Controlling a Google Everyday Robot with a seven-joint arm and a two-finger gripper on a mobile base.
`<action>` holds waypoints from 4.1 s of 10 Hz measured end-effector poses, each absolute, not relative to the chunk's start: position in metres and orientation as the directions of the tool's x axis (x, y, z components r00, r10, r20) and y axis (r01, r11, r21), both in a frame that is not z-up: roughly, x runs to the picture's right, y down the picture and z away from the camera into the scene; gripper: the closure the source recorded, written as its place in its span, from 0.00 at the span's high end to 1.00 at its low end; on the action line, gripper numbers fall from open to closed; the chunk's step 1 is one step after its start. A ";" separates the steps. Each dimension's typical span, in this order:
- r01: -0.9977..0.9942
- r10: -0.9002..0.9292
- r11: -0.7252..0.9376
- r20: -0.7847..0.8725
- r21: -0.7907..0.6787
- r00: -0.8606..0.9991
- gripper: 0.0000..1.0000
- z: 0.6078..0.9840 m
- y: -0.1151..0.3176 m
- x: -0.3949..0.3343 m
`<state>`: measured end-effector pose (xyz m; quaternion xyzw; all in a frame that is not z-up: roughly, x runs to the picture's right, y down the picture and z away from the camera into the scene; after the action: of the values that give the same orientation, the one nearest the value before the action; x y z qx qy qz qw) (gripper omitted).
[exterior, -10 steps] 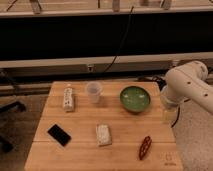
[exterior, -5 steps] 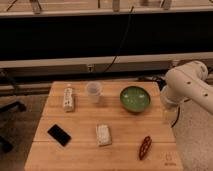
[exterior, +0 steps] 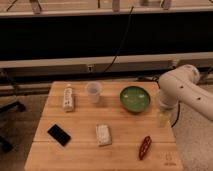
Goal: Wipe the white sponge on the table
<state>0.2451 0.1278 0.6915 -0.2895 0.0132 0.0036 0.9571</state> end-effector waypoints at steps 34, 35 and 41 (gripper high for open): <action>0.509 -0.384 0.703 0.337 -0.497 0.860 0.80 0.792 0.263 0.027; 0.504 -0.379 0.706 0.336 -0.498 0.862 0.80 0.792 0.264 0.030; 0.521 -0.396 0.702 0.342 -0.485 0.852 0.35 0.796 0.246 0.029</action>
<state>0.0288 0.2460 0.7962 -0.2938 -0.1065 -0.2501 0.9164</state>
